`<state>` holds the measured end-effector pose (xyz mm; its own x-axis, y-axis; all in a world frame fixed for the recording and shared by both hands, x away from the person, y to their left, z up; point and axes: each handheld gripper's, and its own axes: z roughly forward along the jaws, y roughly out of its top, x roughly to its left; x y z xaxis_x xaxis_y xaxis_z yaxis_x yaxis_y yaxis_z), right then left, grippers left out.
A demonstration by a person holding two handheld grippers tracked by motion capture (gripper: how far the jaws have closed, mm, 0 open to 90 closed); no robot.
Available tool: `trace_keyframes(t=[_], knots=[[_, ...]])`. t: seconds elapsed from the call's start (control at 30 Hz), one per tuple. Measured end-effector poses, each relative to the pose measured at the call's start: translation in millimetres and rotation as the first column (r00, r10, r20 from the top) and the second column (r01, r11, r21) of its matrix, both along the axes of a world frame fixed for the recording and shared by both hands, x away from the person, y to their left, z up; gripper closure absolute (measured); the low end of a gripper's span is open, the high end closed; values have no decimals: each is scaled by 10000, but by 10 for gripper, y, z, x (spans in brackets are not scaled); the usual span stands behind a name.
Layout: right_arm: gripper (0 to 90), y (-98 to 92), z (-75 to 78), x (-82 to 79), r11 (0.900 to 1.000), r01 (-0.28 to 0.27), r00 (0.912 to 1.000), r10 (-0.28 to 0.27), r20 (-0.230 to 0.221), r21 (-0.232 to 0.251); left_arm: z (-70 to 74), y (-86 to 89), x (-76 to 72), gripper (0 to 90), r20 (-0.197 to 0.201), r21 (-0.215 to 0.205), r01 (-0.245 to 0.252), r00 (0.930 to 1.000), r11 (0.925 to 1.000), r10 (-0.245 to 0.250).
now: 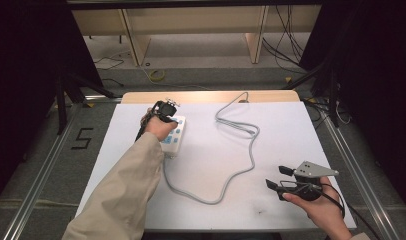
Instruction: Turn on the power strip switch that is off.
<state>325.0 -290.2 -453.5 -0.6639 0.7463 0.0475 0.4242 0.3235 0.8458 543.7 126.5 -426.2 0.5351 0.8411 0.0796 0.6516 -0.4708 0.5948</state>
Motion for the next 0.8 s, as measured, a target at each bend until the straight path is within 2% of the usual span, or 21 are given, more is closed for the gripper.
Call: trace_keyframes(t=[0.23,0.8], knots=[[301,-1,1,-1,10000,24,10000,-24,-9,5,31,-44,36,897,-44,105,63,10000,9999,-62],[301,-2,-1,-3,10000,20,10000,-20,-19,8,-45,-82,71,898,-388,191,40,9992,9998,-33]])
